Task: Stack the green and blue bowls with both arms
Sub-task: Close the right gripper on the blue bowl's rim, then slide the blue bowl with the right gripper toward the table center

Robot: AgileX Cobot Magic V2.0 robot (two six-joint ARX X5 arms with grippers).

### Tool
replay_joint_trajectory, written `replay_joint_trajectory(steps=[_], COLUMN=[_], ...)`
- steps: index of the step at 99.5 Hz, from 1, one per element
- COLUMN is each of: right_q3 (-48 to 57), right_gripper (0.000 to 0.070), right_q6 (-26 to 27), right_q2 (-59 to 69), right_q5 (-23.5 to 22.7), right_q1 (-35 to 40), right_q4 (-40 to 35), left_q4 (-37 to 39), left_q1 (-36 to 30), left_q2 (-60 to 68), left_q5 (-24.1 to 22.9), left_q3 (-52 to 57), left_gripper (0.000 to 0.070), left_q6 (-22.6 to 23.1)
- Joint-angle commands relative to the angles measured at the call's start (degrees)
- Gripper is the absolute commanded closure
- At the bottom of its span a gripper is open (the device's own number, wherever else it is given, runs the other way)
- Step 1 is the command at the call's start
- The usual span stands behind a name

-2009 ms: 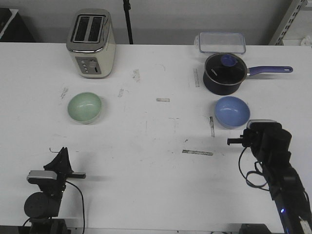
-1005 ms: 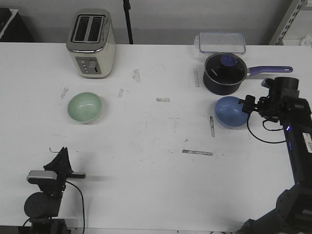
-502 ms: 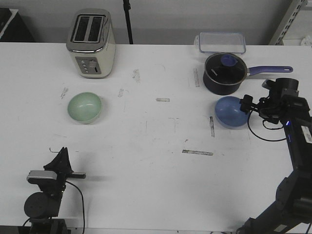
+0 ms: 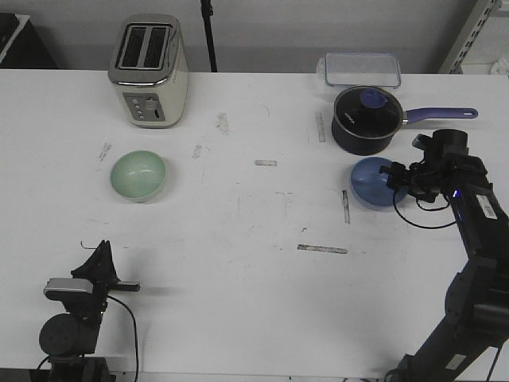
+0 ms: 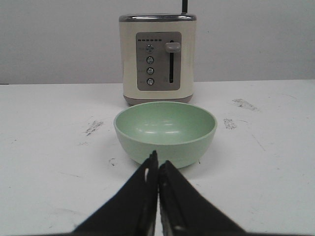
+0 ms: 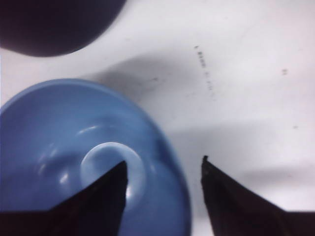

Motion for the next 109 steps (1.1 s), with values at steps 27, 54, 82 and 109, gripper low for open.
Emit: replay_joint_trajectory(steps=[27, 54, 82, 109], right_q3=[1.09, 1.11, 1.11, 1.11], right_gripper=[0.0633, 0.0691, 0.0691, 0.0691], right_q6=[-0.17, 0.07, 1.46, 4.63], right_q2=[1.66, 1.33, -3.13, -7.50], right_q5=[0.00, -0.17, -1.88, -1.60], right_q1=[-0.11, -0.11, 1.11, 9.14], right_q4=[0.15, 0.11, -0.26, -1.01], left_q4=[0.85, 0.85, 0.85, 0.85], left_q1=[-0.04, -0.04, -0.04, -0.04], left_q2=[-0.09, -0.09, -0.09, -0.09], left_q5=[-0.17, -0.17, -0.17, -0.17], left_q3=[-1.29, -1.29, -1.29, -1.29], left_gripper=[0.0699, 0.0699, 0.0699, 0.0699], left_q6=[0.68, 0.68, 0.68, 0.68])
